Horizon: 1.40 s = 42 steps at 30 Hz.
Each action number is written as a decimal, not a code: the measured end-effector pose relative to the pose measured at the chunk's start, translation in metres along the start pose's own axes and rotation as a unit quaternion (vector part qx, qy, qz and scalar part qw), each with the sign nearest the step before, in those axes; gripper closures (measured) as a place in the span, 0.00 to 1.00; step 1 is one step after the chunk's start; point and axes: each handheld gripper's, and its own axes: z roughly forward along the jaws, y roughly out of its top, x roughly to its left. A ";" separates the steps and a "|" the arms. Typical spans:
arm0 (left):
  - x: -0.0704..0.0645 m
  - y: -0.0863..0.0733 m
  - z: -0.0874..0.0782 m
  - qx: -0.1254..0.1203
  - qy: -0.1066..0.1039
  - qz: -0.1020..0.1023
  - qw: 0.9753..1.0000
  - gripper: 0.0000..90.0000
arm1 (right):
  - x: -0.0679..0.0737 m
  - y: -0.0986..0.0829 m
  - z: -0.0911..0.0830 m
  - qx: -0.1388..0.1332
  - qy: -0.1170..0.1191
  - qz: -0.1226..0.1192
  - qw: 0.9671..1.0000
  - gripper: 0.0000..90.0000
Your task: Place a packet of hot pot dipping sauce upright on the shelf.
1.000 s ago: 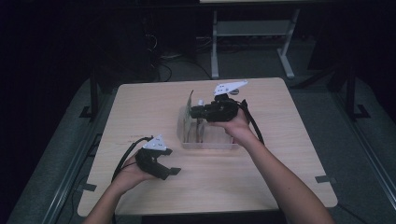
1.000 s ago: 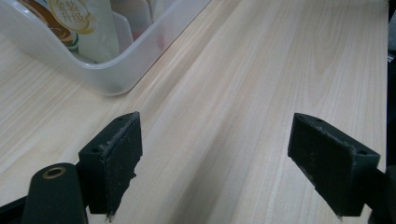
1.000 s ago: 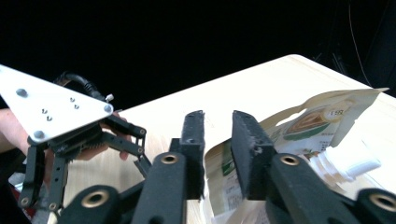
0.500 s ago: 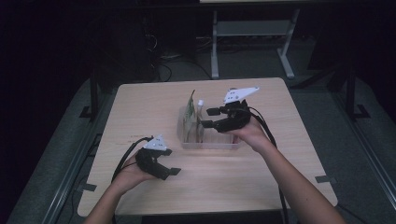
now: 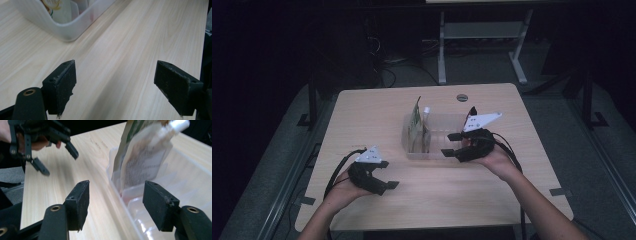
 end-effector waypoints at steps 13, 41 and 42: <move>-0.009 -0.024 -0.010 0.005 0.008 -0.020 1.000 0.19 | 0.006 -0.055 -0.023 0.024 -0.023 0.020 0.999 0.37; -0.001 -0.051 -0.010 0.057 0.055 0.005 0.997 0.17 | -0.006 -0.134 -0.070 0.066 -0.109 0.065 0.990 0.26; 0.000 -0.051 -0.009 0.059 0.055 0.006 0.997 0.16 | -0.007 -0.134 -0.070 0.066 -0.111 0.061 0.990 0.25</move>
